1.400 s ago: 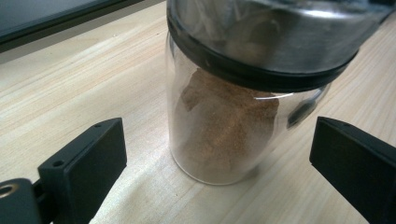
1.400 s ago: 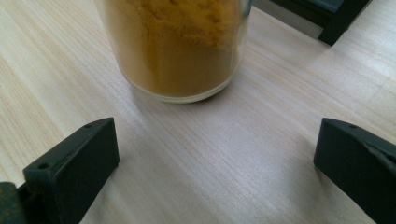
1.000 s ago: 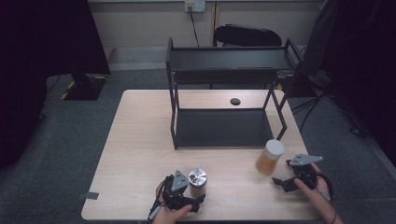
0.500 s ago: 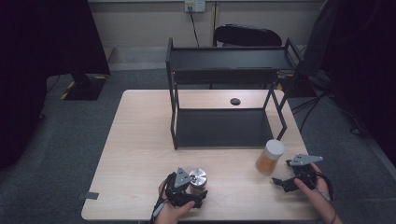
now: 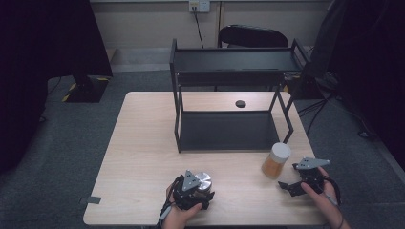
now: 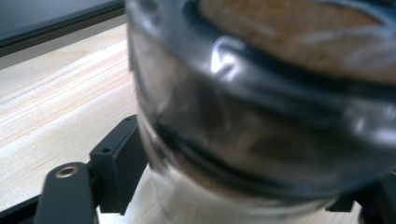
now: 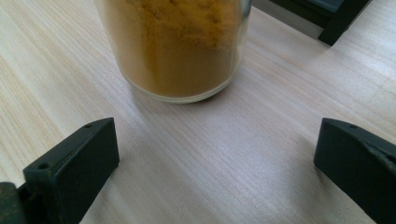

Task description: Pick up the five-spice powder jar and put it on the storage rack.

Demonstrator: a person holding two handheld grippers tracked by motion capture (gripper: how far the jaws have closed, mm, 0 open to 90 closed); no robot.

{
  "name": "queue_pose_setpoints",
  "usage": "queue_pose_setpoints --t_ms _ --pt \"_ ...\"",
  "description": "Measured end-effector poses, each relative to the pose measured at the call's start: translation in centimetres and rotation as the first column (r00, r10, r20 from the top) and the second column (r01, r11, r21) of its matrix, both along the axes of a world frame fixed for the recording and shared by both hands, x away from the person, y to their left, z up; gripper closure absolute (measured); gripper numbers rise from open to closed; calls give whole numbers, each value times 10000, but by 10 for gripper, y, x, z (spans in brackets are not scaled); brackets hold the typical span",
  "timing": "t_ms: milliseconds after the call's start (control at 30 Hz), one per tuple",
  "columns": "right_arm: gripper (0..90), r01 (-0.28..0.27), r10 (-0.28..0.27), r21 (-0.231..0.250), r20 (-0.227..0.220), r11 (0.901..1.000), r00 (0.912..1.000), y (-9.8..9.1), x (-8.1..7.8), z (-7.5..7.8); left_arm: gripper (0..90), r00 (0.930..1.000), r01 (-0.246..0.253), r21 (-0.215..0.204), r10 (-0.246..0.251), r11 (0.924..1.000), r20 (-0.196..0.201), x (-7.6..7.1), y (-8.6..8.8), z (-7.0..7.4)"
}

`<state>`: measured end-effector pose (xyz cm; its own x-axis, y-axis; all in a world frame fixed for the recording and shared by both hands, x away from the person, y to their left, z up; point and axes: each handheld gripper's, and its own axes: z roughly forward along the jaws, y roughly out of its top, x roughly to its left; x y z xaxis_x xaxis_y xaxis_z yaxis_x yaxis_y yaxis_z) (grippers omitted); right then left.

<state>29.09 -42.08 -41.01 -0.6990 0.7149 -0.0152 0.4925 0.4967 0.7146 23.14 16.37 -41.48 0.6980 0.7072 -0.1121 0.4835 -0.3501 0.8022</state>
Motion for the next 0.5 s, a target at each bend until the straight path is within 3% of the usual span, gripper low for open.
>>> queue_pose_setpoints --t_ms 367,500 --pt "0 -1 1 -1 5 10000 10000 0 0 0 297 9996 -107 352 98 9993 253 -4 -8 4" --pt "0 1 -1 2 5 10000 10000 0 0 0 308 9998 -142 256 140 9996 105 -2 -9 7"
